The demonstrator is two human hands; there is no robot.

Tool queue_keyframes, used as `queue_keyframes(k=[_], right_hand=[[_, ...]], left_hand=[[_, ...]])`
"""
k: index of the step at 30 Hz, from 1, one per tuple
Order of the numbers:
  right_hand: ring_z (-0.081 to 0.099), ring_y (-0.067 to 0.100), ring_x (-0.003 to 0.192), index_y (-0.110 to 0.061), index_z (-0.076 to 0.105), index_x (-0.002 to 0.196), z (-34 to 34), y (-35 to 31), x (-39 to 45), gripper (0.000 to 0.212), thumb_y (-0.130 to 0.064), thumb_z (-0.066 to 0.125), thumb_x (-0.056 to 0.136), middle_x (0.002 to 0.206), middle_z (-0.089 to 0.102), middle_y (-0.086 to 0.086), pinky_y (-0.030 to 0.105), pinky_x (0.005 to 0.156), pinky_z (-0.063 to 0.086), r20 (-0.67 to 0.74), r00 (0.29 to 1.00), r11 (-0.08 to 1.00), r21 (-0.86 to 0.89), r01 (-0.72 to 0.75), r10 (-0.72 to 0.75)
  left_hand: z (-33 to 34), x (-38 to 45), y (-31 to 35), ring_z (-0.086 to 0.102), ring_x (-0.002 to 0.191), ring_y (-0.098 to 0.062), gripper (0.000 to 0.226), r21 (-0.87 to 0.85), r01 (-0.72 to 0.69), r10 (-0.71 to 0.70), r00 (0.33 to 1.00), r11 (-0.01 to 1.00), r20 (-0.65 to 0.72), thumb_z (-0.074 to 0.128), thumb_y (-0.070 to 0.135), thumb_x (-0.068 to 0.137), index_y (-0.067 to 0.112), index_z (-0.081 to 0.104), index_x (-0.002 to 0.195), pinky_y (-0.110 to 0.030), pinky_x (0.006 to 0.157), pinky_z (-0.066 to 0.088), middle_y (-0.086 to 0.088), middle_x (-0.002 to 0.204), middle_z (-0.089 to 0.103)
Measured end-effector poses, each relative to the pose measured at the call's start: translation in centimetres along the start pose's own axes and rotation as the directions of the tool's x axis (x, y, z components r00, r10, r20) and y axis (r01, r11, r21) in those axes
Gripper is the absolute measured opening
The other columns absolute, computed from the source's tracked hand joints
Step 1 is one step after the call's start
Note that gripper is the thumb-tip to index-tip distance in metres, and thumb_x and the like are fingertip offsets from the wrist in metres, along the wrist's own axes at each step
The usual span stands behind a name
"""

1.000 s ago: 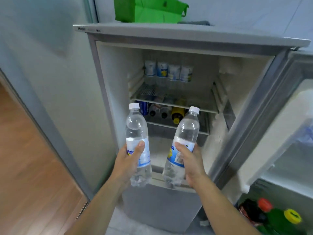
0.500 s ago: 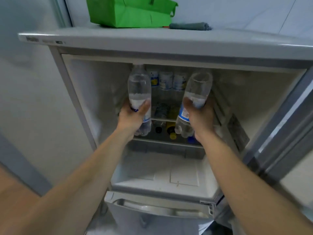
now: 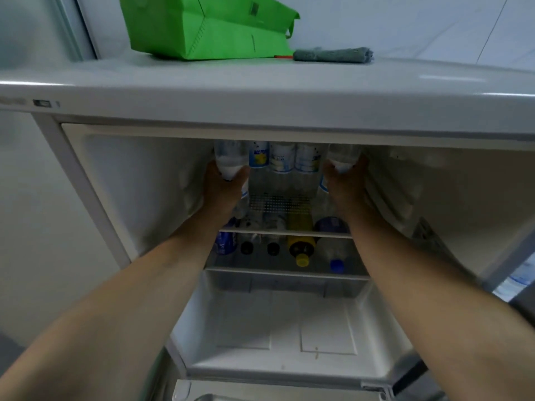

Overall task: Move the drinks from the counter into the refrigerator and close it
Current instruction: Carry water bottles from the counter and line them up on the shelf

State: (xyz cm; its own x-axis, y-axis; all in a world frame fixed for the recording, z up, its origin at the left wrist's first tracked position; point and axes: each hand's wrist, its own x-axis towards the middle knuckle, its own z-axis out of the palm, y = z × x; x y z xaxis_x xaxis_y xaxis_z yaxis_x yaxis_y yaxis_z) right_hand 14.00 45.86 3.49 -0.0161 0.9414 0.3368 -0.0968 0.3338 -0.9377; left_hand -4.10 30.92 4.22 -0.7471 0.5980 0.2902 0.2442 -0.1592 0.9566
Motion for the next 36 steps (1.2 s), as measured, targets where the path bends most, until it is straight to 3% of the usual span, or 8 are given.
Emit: queue_keyframes(k=[3, 6, 9, 12, 17, 21, 31, 36], right_hand=[[0.062, -0.009, 0.066, -0.011, 0.023, 0.151, 0.9, 0.8, 2.0, 0.079, -0.009, 0.071, 0.088, 0.095, 0.055, -0.01, 0.004, 0.051, 0.045, -0.022, 0.999, 0.998, -0.035, -0.046, 0.045], [0.055, 0.019, 0.121, -0.017, 0.017, 0.155, 1.4, 0.9, 3.5, 0.088, -0.017, 0.073, 0.087, 0.14, 0.051, 0.01, 0.021, 0.098, 0.044, -0.028, 0.998, 0.995, -0.079, -0.06, 0.058], [0.043, 0.026, 0.138, -0.013, 0.017, 0.156, 1.8, 1.4, 4.8, 0.09, -0.02, 0.074, 0.087, 0.153, 0.04, 0.013, 0.035, 0.114, 0.036, -0.034, 0.997, 0.99, -0.122, -0.076, 0.072], [0.042, 0.027, 0.138, -0.012, 0.021, 0.154, 2.1, 1.9, 5.1, 0.087, -0.023, 0.074, 0.086, 0.152, 0.04, 0.013, 0.029, 0.109, 0.034, -0.029, 0.998, 0.986, -0.156, -0.053, 0.049], [0.044, 0.028, 0.136, -0.018, 0.022, 0.153, 1.6, 2.5, 4.3, 0.09, -0.026, 0.077, 0.083, 0.151, 0.042, 0.012, 0.036, 0.107, 0.041, -0.031, 1.0, 0.975, -0.222, -0.005, -0.002], [0.045, 0.036, 0.132, -0.013, 0.035, 0.147, 0.5, 3.7, 3.6, 0.082, -0.042, 0.074, 0.082, 0.144, 0.045, 0.016, 0.044, 0.101, 0.043, -0.041, 0.999, 0.796, -0.604, -0.044, 0.024], [0.047, 0.034, 0.131, -0.016, 0.027, 0.15, 0.7, 3.9, 5.1, 0.085, -0.031, 0.077, 0.084, 0.147, 0.041, 0.016, 0.045, 0.106, 0.045, 0.054, 0.988, 0.859, -0.502, -0.1, 0.146], [0.047, 0.032, 0.133, -0.011, 0.029, 0.149, -0.1, 4.0, 4.8, 0.083, -0.028, 0.078, 0.084, 0.148, 0.043, 0.016, 0.044, 0.106, 0.045, 0.08, 0.976, 0.872, -0.468, -0.144, 0.204]], left_hand=[[0.5, 1.4, -0.7, 0.062, 0.113, -0.026, 0.048, -0.013, -0.012, 0.012, 1.0, 1.0, -0.018, 0.073, 0.016, 0.088, 0.0, 0.054, 0.129, -0.035, 0.093, 0.053, -0.015, 0.127, 0.062], [1.1, 2.4, -1.2, 0.06, 0.116, -0.028, 0.051, -0.023, -0.019, 0.018, 0.999, 1.0, -0.042, 0.073, 0.015, 0.087, 0.002, 0.051, 0.131, -0.037, 0.096, 0.051, -0.015, 0.13, 0.059], [1.5, 3.2, -1.8, 0.058, 0.119, -0.027, 0.055, -0.028, -0.026, 0.025, 0.999, 0.999, -0.043, 0.074, 0.015, 0.087, 0.003, 0.049, 0.135, -0.038, 0.099, 0.05, -0.013, 0.133, 0.058], [1.5, 3.9, -2.2, 0.057, 0.123, -0.024, 0.062, 0.004, -0.032, 0.032, 0.999, 0.999, -0.009, 0.077, 0.017, 0.084, 0.008, 0.048, 0.138, -0.044, 0.103, 0.049, -0.009, 0.137, 0.057], [1.0, 3.6, -3.7, 0.055, 0.123, -0.022, 0.08, 0.256, -0.066, 0.064, 0.998, 0.964, 0.015, 0.079, 0.029, 0.081, 0.017, 0.035, 0.147, -0.026, 0.091, 0.044, -0.003, 0.14, 0.054], [0.8, 3.7, -4.8, 0.062, 0.109, -0.028, 0.081, 0.544, -0.092, 0.099, 0.995, 0.834, 0.017, 0.069, 0.043, 0.086, 0.017, 0.027, 0.15, -0.03, 0.078, 0.045, -0.008, 0.13, 0.061], [2.1, 6.0, -4.7, 0.055, 0.125, -0.028, 0.067, 0.521, -0.01, 0.055, 0.996, 0.854, -0.07, 0.072, 0.028, 0.087, 0.014, 0.04, 0.144, -0.038, 0.099, 0.047, -0.01, 0.138, 0.055], [2.6, 6.4, -4.5, 0.044, 0.135, -0.029, 0.074, 0.459, 0.049, 0.012, 0.992, 0.887, -0.129, 0.07, 0.022, 0.09, 0.015, 0.029, 0.151, -0.04, 0.108, 0.039, -0.011, 0.149, 0.044]])
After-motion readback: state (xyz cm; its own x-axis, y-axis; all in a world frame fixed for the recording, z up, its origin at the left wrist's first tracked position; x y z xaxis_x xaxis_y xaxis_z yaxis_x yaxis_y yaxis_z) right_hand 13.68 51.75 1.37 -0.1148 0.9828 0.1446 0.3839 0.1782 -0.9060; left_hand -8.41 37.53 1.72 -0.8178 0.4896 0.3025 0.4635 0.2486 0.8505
